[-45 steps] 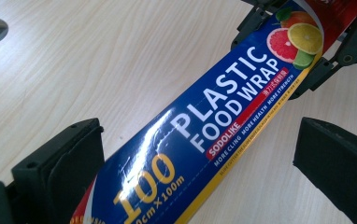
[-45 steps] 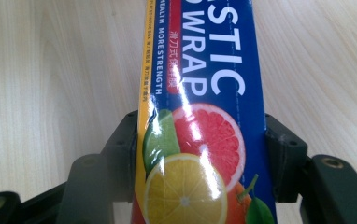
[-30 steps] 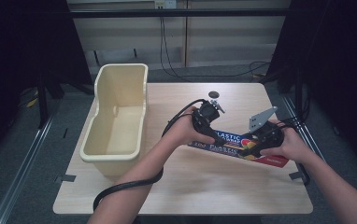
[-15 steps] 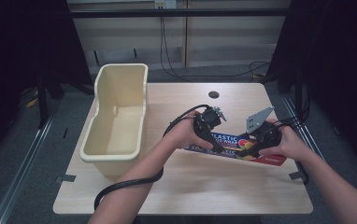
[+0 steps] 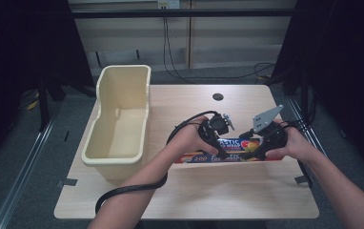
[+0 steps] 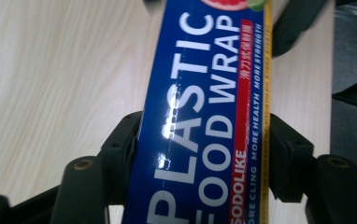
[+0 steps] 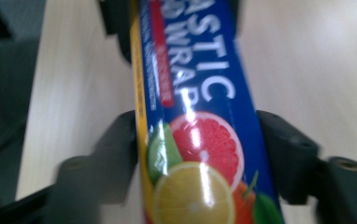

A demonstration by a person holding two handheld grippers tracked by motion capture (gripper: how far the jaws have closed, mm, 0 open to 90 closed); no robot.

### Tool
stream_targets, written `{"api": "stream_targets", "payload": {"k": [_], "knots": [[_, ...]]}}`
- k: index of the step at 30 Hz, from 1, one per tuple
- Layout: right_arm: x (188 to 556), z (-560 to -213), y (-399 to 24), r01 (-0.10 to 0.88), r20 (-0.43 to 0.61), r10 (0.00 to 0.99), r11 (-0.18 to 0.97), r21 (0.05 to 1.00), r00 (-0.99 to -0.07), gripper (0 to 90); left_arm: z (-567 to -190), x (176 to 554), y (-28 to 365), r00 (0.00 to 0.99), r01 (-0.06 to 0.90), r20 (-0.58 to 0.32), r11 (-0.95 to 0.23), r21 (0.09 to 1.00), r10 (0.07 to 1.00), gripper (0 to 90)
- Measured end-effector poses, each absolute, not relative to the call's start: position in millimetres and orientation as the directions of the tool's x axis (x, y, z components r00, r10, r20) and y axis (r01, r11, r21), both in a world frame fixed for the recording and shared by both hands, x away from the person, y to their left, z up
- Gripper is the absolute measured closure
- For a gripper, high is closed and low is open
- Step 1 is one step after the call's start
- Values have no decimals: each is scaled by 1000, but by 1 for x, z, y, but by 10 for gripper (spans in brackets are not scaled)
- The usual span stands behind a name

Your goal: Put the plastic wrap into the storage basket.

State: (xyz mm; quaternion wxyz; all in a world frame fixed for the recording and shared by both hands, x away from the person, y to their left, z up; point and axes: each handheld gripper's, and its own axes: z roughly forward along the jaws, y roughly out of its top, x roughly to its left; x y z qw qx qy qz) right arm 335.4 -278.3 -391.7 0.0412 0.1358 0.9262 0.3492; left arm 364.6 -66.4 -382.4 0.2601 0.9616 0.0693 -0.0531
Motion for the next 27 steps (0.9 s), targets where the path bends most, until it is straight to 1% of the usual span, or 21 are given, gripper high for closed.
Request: {"api": "stream_targets", "payload": {"k": [1, 2, 3, 4, 5, 6, 7, 8, 11, 14, 16, 17, 22, 24, 27], "knots": [[336, -391, -280, 244, 2, 320, 720, 650, -947, 137, -381, 364, -62, 982, 186, -114, -861, 474, 149, 397], [337, -390, -283, 257, -8, 345, 715, 651, -939, 105, -379, 365, -58, 977, 211, -133, -861, 462, 168, 398], [337, -390, -286, 264, -12, 362, 701, 663, -932, 97, -377, 367, -54, 968, 247, -159, -854, 458, 195, 397], [337, -388, -291, 274, -25, 397, 677, 683, -918, 80, -376, 367, -51, 967, 252, -153, -855, 453, 203, 397], [337, -387, -295, 294, -21, 432, 648, 702, -902, 32, -374, 369, -48, 964, 263, -151, -856, 444, 218, 397], [337, -387, -295, 294, -21, 432, 648, 702, -902, 32, -374, 369, -48, 964, 263, -151, -856, 444, 218, 397], [337, -385, -298, 312, -15, 453, 636, 706, -892, 26, -373, 369, -45, 959, 281, -143, -857, 433, 243, 397], [338, -385, -301, 315, -33, 472, 638, 702, -881, 25, -372, 369, -42, 955, 297, -137, -857, 422, 264, 397], [336, -385, -307, 346, -40, 519, 622, 702, -854, 21, -369, 371, -34, 946, 325, -124, -855, 405, 301, 396], [333, -388, -311, 359, -32, 534, 611, 706, -845, 19, -365, 373, -29, 934, 356, -134, -844, 402, 330, 396], [332, -389, -311, 361, -36, 538, 613, 703, -842, 23, -363, 374, -27, 935, 354, -125, -843, 405, 332, 397], [329, -391, -311, 368, -27, 544, 602, 709, -839, 22, -360, 375, -24, 926, 376, -133, -835, 402, 353, 397], [323, -397, -308, 380, -32, 557, 606, 699, -830, 23, -354, 377, -19, 914, 404, -127, -823, 399, 387, 397], [320, -401, -308, 392, -12, 567, 586, 709, -824, 22, -350, 378, -15, 901, 430, -132, -812, 395, 413, 397], [318, -403, -308, 406, -25, 590, 584, 703, -807, 22, -347, 379, -13, 902, 427, -122, -814, 393, 414, 398]]}}
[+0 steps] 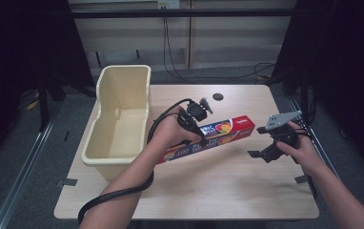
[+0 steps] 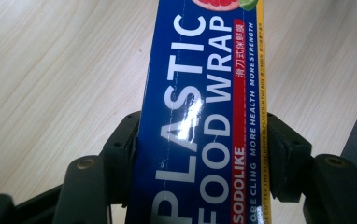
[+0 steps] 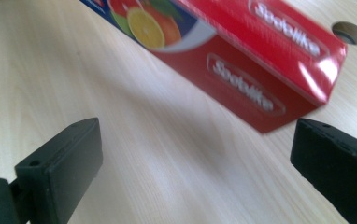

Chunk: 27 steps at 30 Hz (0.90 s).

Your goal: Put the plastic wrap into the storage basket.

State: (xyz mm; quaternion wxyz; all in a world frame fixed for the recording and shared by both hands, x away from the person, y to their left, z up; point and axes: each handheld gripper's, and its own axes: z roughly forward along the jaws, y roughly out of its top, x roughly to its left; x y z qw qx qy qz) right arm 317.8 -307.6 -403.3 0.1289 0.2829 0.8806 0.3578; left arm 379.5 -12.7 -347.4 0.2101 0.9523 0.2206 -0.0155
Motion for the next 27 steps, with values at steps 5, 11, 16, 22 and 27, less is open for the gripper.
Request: {"api": "stream_targets", "payload": {"k": [5, 11, 16, 22, 27], "knots": [[312, -412, -303, 430, -21, 614, 576, 696, -789, 23, -341, 380, -9, 890, 450, -126, -803, 391, 437, 398], [301, -431, -294, 445, -21, 633, 567, 693, -774, 23, -329, 381, -1, 876, 474, -121, -787, 394, 467, 399], [295, -443, -291, 458, 9, 641, 538, 708, -767, 25, -321, 381, 5, 866, 492, -125, -780, 387, 484, 399], [292, -451, -292, 473, 36, 658, 502, 724, -753, 23, -314, 383, 9, 857, 507, -127, -773, 381, 499, 400], [289, -455, -291, 473, 22, 662, 512, 717, -749, 24, -310, 382, 12, 849, 520, -132, -763, 383, 512, 400]]}}
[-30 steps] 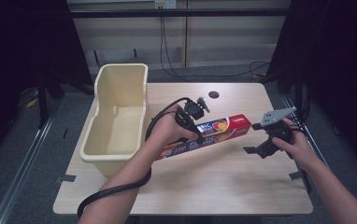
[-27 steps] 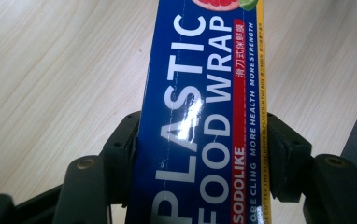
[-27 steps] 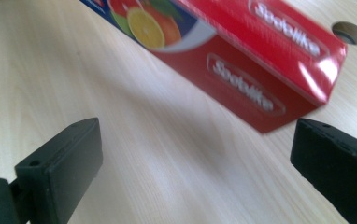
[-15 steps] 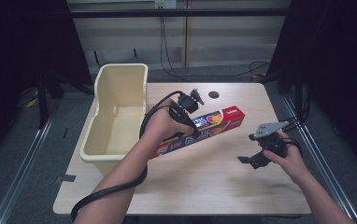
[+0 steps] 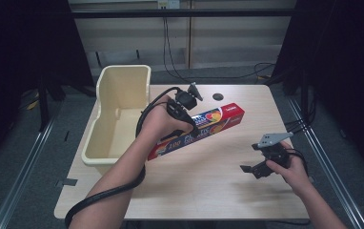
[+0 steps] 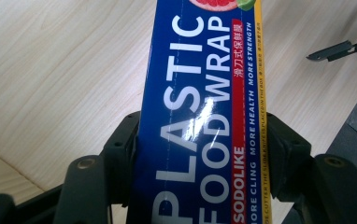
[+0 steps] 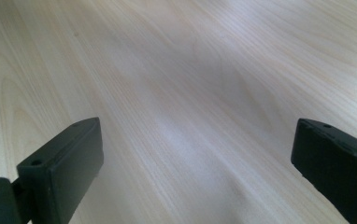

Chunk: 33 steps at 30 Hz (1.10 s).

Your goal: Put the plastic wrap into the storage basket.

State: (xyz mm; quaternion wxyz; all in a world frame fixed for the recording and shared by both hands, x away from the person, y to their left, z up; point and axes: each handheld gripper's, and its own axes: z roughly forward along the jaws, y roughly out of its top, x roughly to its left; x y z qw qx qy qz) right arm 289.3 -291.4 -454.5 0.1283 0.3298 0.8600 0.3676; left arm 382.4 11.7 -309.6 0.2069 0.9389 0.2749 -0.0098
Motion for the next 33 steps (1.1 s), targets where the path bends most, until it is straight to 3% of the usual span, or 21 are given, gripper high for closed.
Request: {"api": "stream_targets", "payload": {"k": [33], "knots": [[286, -460, -299, 478, 33, 678, 482, 734, -734, 21, -268, 388, 51, 781, 613, -145, -700, 367, 608, 401]]}}
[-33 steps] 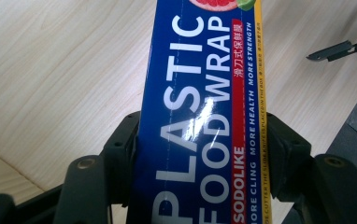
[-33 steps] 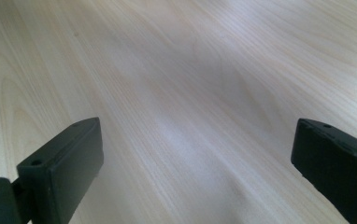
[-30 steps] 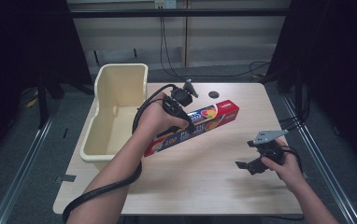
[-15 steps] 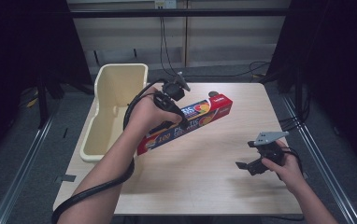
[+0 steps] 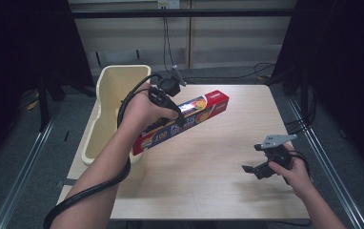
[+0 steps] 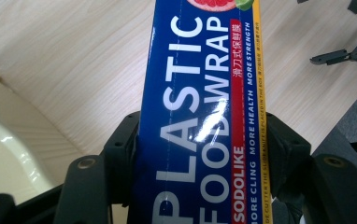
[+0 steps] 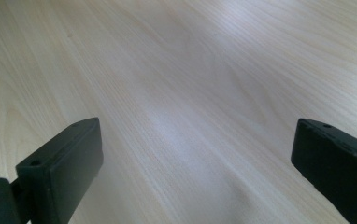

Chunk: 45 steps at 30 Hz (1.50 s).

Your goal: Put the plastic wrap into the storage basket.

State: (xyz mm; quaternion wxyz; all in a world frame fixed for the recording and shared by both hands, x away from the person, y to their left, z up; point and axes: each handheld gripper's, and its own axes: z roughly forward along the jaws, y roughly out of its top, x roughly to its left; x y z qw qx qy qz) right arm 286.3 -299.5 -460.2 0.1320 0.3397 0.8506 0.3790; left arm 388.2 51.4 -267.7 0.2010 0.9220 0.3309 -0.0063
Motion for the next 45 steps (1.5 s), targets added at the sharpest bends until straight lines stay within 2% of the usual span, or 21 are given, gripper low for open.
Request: {"api": "stream_targets", "payload": {"k": [45], "knots": [[284, -463, -306, 479, 40, 673, 482, 733, -738, 21, -228, 385, 107, 671, 721, -151, -590, 364, 726, 403]]}}
